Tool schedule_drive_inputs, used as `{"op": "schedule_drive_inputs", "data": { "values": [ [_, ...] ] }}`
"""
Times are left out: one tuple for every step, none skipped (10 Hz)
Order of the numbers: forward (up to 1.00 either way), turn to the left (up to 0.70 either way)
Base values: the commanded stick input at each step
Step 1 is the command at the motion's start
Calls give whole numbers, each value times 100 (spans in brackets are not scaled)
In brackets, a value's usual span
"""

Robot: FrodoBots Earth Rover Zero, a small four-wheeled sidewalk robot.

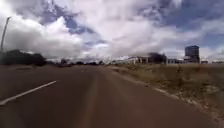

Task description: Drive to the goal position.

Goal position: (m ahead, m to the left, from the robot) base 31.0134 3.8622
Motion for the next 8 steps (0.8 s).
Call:
{"op": "schedule_drive_inputs", "data": {
  "values": [
    [70, 0],
    [70, 0],
    [70, 0],
    [70, 0],
    [70, 0],
    [70, 0],
    [70, 0],
    [70, 0]
  ]
}}
